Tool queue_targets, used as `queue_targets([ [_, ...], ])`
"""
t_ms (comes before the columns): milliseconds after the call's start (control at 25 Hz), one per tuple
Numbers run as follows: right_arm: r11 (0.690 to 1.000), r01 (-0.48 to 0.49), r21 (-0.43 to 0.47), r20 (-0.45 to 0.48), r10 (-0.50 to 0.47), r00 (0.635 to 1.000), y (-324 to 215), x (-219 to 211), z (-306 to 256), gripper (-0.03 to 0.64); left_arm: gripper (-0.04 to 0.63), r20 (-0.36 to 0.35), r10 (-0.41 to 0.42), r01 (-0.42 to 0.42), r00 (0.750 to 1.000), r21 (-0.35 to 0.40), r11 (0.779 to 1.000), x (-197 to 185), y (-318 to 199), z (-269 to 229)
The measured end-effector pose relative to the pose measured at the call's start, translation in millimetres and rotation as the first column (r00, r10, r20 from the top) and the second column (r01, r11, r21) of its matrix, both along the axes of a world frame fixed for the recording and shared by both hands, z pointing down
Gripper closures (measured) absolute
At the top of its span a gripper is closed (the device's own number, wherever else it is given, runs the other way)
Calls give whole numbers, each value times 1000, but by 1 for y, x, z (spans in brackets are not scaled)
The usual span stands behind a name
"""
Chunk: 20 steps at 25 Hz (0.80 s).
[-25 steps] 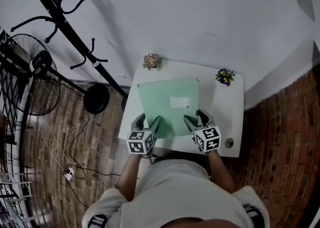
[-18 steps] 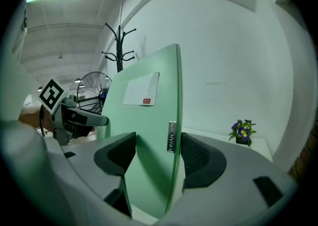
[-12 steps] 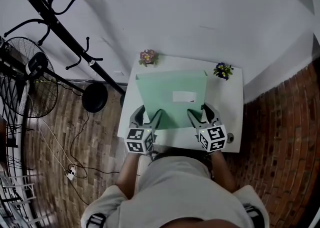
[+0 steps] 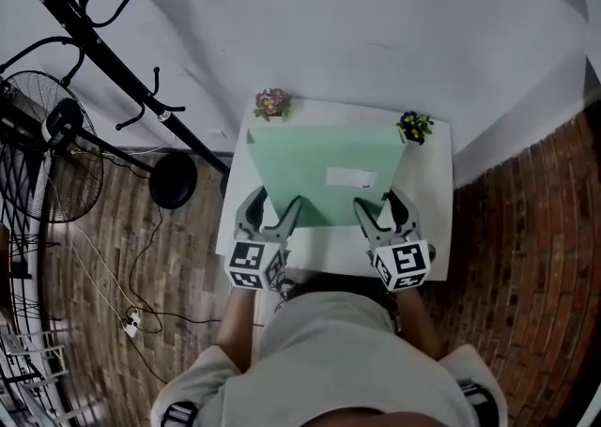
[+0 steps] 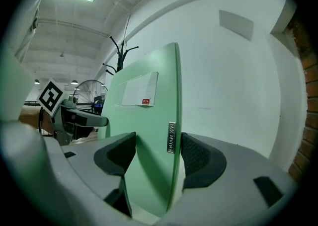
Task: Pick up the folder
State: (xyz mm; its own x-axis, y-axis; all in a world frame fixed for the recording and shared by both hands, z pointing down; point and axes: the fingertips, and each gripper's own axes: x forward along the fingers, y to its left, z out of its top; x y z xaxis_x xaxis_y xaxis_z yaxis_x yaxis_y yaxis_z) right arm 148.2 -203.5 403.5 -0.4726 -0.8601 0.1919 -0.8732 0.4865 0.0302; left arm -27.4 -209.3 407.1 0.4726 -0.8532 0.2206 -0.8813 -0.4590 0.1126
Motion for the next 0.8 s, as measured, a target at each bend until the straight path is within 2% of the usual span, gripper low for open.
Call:
queue_targets([
  [240, 1000, -12, 29, 5, 12, 1000, 2, 5, -14, 333, 299, 10, 1, -1, 1000, 51, 999, 5, 0, -19],
  [800, 998, -20, 62, 13, 19, 1000, 7, 11, -27, 333, 299, 6, 15, -15, 1000, 80, 997, 10, 2, -30],
])
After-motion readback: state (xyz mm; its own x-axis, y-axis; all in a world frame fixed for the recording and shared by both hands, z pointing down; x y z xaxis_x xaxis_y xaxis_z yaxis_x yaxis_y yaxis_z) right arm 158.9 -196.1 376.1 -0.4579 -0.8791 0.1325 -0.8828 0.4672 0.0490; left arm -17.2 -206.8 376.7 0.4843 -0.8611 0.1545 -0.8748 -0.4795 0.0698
